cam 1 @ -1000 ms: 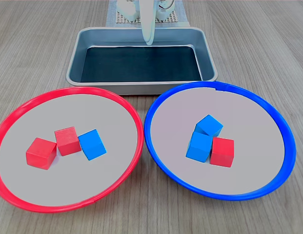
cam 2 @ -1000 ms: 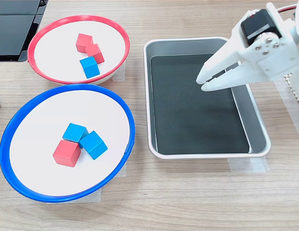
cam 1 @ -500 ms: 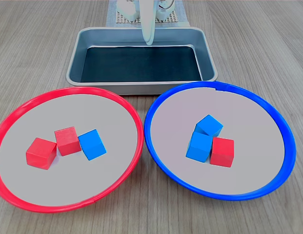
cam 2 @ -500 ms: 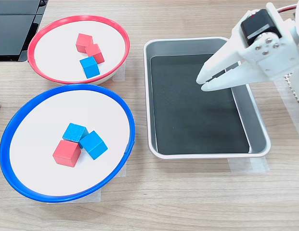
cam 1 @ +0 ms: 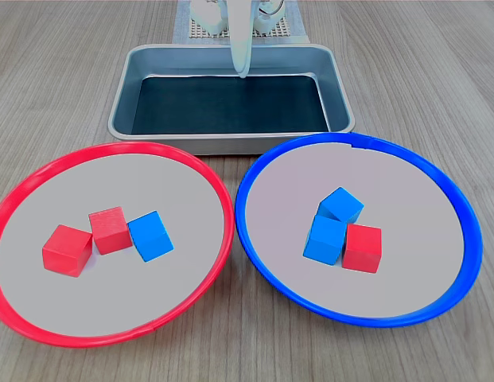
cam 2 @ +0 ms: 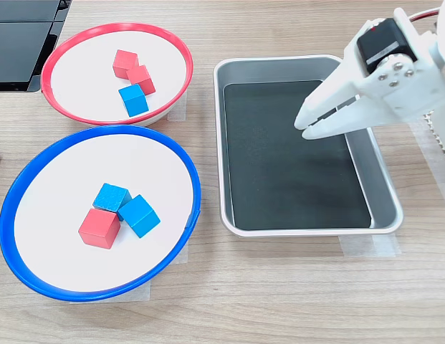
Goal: Relocate any misplaced blocks to their matching dishes.
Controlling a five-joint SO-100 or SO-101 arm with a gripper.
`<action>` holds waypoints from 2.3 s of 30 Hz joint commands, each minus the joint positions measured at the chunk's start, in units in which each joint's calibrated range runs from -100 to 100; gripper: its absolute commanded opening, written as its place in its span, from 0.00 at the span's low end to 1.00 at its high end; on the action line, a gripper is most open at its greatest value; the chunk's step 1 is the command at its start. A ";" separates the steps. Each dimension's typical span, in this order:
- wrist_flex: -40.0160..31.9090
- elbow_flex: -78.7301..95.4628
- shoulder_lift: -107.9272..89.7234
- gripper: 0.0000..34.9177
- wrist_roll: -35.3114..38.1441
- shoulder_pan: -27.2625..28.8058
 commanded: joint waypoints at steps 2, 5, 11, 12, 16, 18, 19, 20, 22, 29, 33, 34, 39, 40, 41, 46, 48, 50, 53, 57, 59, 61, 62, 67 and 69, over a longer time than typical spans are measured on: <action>1.18 -7.83 5.89 0.01 1.95 1.24; 2.42 -13.39 10.24 0.01 3.13 1.81; 3.33 -26.31 20.90 0.01 5.62 2.56; 3.33 -29.32 23.37 0.01 6.11 2.75; 3.66 -38.69 31.81 0.01 8.11 3.12; 4.32 -42.79 35.74 0.01 8.89 3.50; 5.14 -46.16 39.06 0.01 9.43 3.88; 5.97 -48.71 41.54 0.01 9.91 3.97; 8.20 -55.17 47.93 0.01 11.28 4.54; 9.93 -71.56 65.84 0.01 15.38 6.89; 10.26 -78.29 73.43 0.01 17.88 8.49; 10.34 -79.84 75.31 0.02 18.46 8.87; 13.56 -89.76 84.27 0.05 20.37 10.37; 14.96 -92.95 86.82 0.07 20.61 10.65; 17.19 -97.78 90.49 0.10 21.05 10.94; 18.51 -108.06 101.15 0.15 23.20 11.60; 18.02 -110.06 103.80 0.16 23.69 11.69; 17.03 -111.79 106.53 0.19 24.22 11.78; 15.38 -113.16 109.94 0.21 25.01 11.31; 13.89 -115.62 114.37 0.24 25.49 10.84; 13.89 -117.62 116.85 0.27 25.59 10.84; 13.89 -119.71 119.40 0.31 25.79 10.84; 13.89 -120.72 120.60 0.34 25.93 10.94; 12.90 -124.36 125.03 0.43 26.76 11.12; 12.32 -125.36 126.14 0.45 26.91 11.12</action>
